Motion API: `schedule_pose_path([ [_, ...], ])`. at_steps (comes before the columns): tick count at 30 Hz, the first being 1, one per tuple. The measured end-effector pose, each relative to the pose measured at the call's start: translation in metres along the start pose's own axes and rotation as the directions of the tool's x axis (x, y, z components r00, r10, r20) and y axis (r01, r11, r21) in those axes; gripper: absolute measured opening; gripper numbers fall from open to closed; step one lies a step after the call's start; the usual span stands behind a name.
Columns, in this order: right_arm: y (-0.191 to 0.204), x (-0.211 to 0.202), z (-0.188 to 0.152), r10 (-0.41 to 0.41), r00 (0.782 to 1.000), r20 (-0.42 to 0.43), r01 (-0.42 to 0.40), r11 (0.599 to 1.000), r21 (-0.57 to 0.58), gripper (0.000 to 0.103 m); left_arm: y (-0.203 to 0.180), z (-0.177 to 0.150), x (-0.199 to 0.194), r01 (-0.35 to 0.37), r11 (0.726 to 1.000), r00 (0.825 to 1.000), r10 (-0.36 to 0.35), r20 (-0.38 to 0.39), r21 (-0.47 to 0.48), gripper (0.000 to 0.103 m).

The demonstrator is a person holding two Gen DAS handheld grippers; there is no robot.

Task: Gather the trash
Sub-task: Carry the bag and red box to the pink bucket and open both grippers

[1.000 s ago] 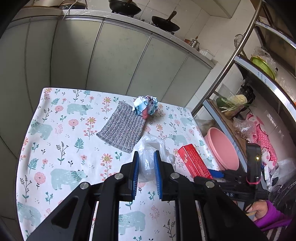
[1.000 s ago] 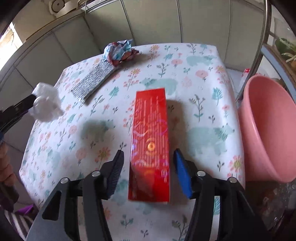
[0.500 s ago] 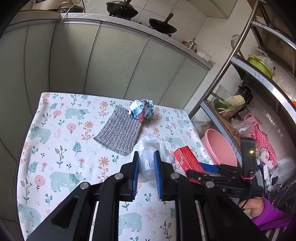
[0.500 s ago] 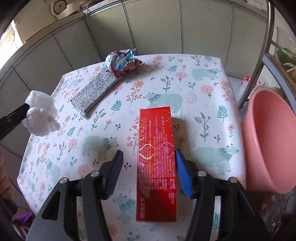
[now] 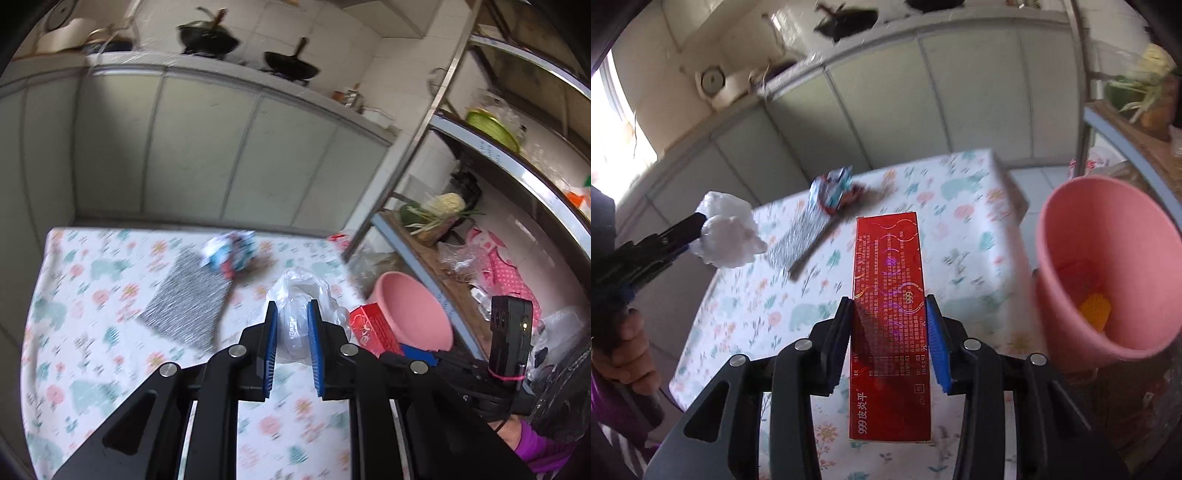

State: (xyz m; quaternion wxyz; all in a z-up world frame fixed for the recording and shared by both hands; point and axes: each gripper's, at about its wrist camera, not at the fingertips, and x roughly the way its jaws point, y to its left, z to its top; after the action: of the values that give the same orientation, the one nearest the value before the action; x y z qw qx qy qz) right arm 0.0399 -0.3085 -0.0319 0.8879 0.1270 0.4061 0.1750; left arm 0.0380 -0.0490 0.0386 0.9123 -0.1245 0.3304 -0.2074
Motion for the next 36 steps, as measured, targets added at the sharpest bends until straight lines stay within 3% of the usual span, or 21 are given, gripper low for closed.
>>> schedule_pose_path([
  [5,-0.037,-0.04,0.02,-0.048,0.99,0.133,0.039,0.996,0.075,0.04,-0.047,0.019,0.027,0.07,0.995,0.998,-0.07,0.006,0.066,0.015],
  [11,-0.099,-0.08,0.037,-0.245,0.943,0.225,0.21,0.963,0.17,0.04,-0.111,0.032,0.071,0.168,0.975,0.986,-0.167,-0.018,0.146,0.015],
  [14,-0.122,-0.08,0.037,-0.315,0.925,0.211,0.275,0.94,0.2,0.04,-0.142,0.03,0.096,0.212,0.959,0.977,-0.208,-0.043,0.186,0.015],
  [20,-0.156,-0.061,0.022,-0.348,0.926,0.15,0.304,0.918,0.255,0.04,-0.183,0.014,0.156,0.247,0.943,0.966,-0.221,-0.135,0.225,0.015],
  [27,-0.177,-0.047,0.018,-0.366,0.922,0.125,0.318,0.903,0.289,0.04,-0.191,-0.009,0.206,0.256,0.945,0.948,-0.204,-0.244,0.204,0.015],
  [36,-0.188,-0.026,0.017,-0.368,0.923,0.109,0.32,0.894,0.313,0.041,-0.192,-0.022,0.233,0.254,0.945,0.938,-0.189,-0.29,0.206,0.017],
])
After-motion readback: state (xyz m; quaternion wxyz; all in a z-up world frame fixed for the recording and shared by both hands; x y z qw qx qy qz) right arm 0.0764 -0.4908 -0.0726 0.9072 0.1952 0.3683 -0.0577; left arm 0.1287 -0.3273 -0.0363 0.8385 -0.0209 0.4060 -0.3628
